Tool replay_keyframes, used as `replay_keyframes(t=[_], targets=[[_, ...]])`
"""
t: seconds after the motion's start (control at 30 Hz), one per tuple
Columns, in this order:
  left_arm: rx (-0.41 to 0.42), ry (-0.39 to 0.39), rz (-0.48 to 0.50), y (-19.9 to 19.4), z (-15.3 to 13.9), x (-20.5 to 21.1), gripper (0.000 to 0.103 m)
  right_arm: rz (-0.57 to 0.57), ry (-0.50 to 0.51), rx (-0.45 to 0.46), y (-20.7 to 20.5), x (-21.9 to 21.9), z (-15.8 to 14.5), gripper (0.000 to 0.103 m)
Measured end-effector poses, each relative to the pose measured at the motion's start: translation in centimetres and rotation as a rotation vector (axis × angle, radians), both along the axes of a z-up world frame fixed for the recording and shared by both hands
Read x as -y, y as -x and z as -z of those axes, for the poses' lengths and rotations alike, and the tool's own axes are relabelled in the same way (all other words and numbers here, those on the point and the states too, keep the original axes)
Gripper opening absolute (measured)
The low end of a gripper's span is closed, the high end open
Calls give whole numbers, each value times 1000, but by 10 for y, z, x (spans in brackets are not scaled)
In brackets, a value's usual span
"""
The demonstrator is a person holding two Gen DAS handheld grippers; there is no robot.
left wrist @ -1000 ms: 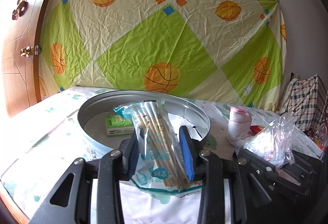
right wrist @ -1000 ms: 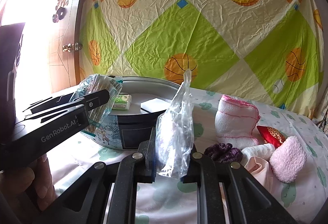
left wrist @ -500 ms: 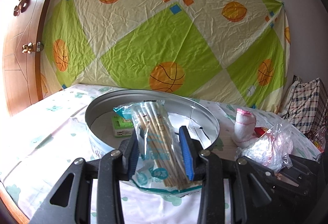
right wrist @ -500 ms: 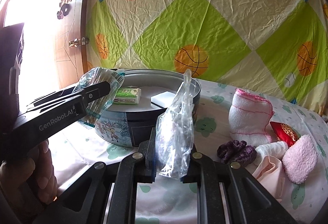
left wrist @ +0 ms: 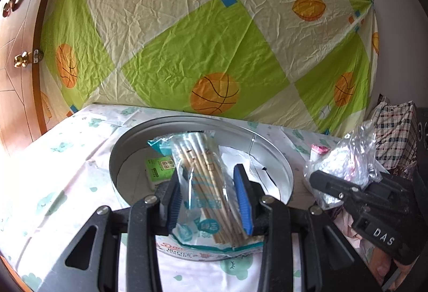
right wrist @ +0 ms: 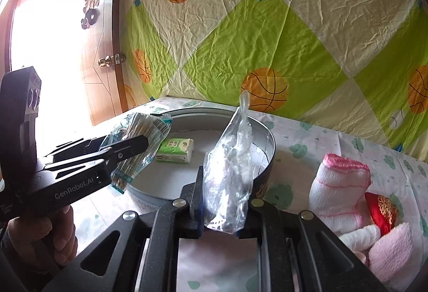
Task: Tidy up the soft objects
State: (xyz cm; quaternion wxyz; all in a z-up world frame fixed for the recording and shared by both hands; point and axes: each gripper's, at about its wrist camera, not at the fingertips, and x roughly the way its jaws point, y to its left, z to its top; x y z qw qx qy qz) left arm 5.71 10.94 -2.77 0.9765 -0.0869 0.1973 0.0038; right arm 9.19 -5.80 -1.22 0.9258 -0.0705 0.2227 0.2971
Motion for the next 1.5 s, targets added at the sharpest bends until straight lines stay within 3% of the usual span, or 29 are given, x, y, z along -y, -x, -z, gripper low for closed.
replay_keyframes(t=[0.2, 0.47, 0.87, 0.97, 1.0, 1.03, 1.07, 1.13, 1.3, 1.5], targets=[[-103, 7, 21, -36, -8, -14, 36, -18, -18, -97, -48, -14, -9, 17], [-255, 39, 31, -87, -12, -31, 36, -22, 38, -197, -99, -45, 5, 17], [-358, -4, 51, -129, -5, -21, 36, -19, 99, -271, -130, -65, 29, 17], [-362, -15, 52, -137, -7, -19, 42, -27, 97, -286, -136, -69, 31, 18], [-365, -17, 48, -140, -8, -19, 46, -15, 100, -279, -137, -70, 30, 20], [-364, -22, 40, -141, -9, -19, 60, -5, 97, -274, -138, -69, 29, 30], [-364, -32, 32, -143, -9, -18, 74, -5, 85, -277, -139, -67, 28, 51], [-354, -45, -4, -142, -13, -20, 81, -7, 54, -275, -136, -62, 24, 72], [-282, -42, -35, -122, -25, -24, 86, 15, 7, -261, -119, -36, 14, 72], [-177, -69, -31, -74, -24, -1, 94, 31, -19, -214, -67, 27, 7, 73]])
